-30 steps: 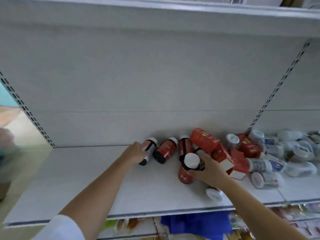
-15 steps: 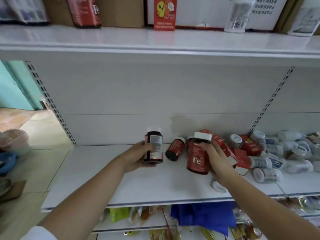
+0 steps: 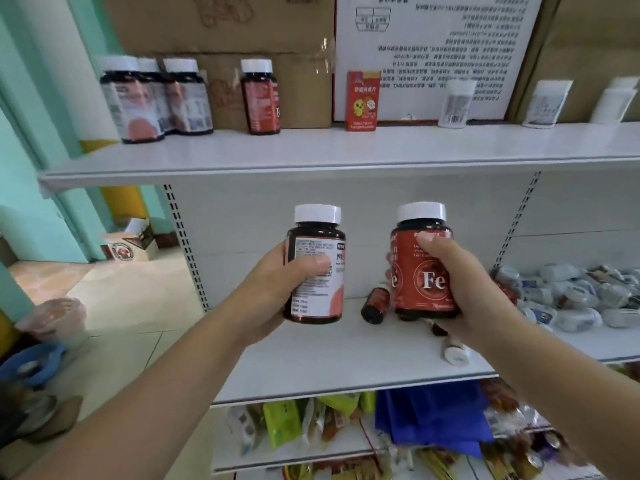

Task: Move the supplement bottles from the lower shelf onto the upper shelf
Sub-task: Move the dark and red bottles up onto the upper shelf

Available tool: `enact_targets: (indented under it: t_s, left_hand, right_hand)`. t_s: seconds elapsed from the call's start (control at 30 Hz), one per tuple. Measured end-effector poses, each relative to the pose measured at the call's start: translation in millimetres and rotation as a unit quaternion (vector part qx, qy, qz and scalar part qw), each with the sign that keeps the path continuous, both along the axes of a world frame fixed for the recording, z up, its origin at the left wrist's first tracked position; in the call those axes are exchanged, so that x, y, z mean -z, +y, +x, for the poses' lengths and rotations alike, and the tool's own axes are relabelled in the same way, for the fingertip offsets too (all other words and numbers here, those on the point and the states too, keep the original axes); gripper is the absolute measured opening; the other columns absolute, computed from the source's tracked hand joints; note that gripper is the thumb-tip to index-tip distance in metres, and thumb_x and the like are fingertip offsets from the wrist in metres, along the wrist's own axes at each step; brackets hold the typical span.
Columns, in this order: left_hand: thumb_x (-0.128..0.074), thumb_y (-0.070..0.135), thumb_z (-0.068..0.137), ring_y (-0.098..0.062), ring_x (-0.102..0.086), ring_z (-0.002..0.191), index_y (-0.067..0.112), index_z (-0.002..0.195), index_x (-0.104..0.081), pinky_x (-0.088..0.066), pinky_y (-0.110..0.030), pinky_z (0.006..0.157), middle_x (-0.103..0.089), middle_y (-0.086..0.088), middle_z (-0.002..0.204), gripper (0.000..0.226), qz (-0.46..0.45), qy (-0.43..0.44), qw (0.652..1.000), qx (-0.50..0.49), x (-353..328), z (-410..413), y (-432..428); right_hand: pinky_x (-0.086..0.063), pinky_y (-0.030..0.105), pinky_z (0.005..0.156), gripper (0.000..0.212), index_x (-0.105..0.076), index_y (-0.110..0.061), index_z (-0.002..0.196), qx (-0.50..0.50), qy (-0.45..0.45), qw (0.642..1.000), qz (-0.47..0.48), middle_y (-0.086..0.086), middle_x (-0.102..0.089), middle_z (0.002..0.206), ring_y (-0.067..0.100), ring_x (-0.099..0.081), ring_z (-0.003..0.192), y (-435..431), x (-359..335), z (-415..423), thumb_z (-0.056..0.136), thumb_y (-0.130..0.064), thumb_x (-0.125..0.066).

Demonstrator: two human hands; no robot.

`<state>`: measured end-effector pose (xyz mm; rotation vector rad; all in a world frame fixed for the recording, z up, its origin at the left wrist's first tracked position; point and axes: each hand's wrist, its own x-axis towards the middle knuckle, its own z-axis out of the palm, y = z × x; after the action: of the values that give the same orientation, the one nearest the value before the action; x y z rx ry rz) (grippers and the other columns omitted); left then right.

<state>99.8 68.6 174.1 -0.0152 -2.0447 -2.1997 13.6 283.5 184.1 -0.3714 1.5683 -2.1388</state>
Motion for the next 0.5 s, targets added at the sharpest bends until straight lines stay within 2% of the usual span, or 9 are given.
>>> enact_targets:
  t_s: [0.13, 0.2, 0.33, 0.4, 0.5]
  left_hand:
    - [-0.069, 0.043, 0.059, -0.021, -0.072, 0.083, 0.012, 0.109, -0.061, -0.059, -0.033, 0.072, -0.074, -0.005, 0.09, 0.059, -0.043, 0.079, 0.995, -0.053, -56, 17, -9]
    - [-0.068, 0.043, 0.064, -0.02, -0.072, 0.083, 0.014, 0.108, -0.061, -0.059, -0.033, 0.074, -0.074, -0.003, 0.089, 0.054, -0.066, 0.12, 0.988, -0.072, -82, 19, -13]
    - [-0.064, 0.033, 0.083, -0.016, -0.073, 0.086, 0.018, 0.101, -0.063, -0.059, -0.03, 0.072, -0.075, 0.002, 0.087, 0.023, -0.107, 0.185, 0.97, -0.117, -123, 12, -31]
    - [-0.069, 0.032, 0.079, -0.018, -0.073, 0.089, 0.018, 0.104, -0.064, -0.059, -0.031, 0.072, -0.075, 0.001, 0.091, 0.029, -0.13, 0.195, 0.964, -0.128, -140, 1, -46]
    - [-0.07, 0.033, 0.073, -0.02, -0.072, 0.095, 0.018, 0.113, -0.062, -0.059, -0.036, 0.077, -0.074, -0.002, 0.099, 0.043, -0.164, 0.184, 0.96, -0.134, -159, -21, -71]
  right_hand:
    - [-0.057, 0.038, 0.067, 0.071, -0.059, -0.011, 0.117, -0.014, 0.076, 0.997, -0.014, 0.008, -0.074, 0.091, 0.023, -0.073, 0.081, -8, -49, 8, 0.054, -0.037, -0.076]
    - [-0.058, 0.036, 0.064, 0.06, -0.06, -0.013, 0.11, -0.019, 0.115, 0.993, -0.029, 0.007, -0.074, 0.088, 0.021, -0.073, 0.079, -14, -74, 7, 0.056, -0.03, -0.077]
    - [-0.06, 0.033, 0.064, 0.036, -0.061, -0.015, 0.099, -0.036, 0.189, 0.98, -0.048, 0.002, -0.073, 0.078, 0.017, -0.072, 0.073, -30, -116, -4, 0.066, -0.02, -0.075]
    - [-0.06, 0.033, 0.065, 0.032, -0.061, -0.016, 0.097, -0.057, 0.215, 0.974, -0.048, 0.001, -0.074, 0.077, 0.016, -0.072, 0.074, -40, -132, -15, 0.067, -0.022, -0.07]
    - [-0.059, 0.033, 0.068, 0.041, -0.061, -0.015, 0.105, -0.094, 0.246, 0.965, -0.024, 0.002, -0.075, 0.082, 0.017, -0.073, 0.079, -62, -149, -43, 0.066, -0.024, -0.07]
